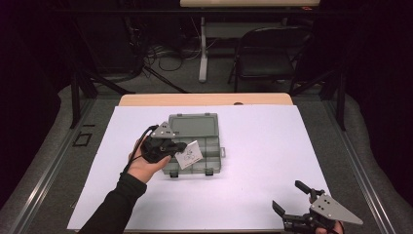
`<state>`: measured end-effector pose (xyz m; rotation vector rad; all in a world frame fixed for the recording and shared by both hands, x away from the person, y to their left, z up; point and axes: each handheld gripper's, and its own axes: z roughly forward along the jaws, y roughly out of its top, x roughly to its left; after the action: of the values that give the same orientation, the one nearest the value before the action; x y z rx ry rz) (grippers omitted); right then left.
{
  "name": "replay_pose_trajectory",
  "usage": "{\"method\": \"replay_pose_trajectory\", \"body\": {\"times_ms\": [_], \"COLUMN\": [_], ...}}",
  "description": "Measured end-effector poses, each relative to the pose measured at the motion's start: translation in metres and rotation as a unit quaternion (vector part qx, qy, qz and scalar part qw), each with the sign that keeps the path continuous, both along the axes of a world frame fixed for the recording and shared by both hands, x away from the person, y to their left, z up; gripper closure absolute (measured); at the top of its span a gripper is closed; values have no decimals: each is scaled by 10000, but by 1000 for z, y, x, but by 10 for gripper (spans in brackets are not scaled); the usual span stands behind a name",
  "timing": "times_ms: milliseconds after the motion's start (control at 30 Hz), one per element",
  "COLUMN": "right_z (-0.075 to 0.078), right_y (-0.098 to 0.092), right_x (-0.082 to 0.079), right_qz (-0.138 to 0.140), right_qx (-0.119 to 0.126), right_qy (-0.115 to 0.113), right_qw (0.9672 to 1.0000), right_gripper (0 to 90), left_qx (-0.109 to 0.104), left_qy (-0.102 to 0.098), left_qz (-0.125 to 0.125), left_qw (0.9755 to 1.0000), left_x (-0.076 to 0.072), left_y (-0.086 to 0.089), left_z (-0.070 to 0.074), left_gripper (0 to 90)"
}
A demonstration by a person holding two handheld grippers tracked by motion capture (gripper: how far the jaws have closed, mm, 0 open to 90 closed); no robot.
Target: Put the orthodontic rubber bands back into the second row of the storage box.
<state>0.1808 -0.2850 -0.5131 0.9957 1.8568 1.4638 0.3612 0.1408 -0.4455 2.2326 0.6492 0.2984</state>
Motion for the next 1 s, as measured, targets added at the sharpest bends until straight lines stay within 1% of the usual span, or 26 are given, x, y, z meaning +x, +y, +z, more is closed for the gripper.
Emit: {"method": "replay_pose_trajectory", "body": {"times_ms": [33,67,267,367,433,733,800,1000], "right_z": [0,0,0,0,0,0,0,0], "right_y": [0,0,0,0,0,0,0,0], "right_x": [0,0,0,0,0,0,0,0], "right_qz": [0,-8,18,9,12,12,10,5], "right_qx": [0,21,-4,11,1,1,5,9], "right_qy": [0,-29,23,3,1,14,11,13], "right_qw": [10000,10000,10000,10000,10000,10000,10000,10000], "right_gripper": [31,31,31,31,31,31,31,31], "left_qx": [0,-1,-12,-10,21,140,221,247], "left_qy": [0,32,58,81,117,201,233,289], "left_qz": [0,27,72,103,99,3,-31,-49], "left_qw": [10000,10000,10000,9999,9999,9997,9995,9993], "left_x": [0,4,12,16,18,18,17,16], "left_y": [0,0,-1,-1,-1,-7,-8,-9], "left_z": [0,-2,-6,-8,-9,-16,-19,-24], "left_gripper": [897,897,897,897,897,897,897,897]}}
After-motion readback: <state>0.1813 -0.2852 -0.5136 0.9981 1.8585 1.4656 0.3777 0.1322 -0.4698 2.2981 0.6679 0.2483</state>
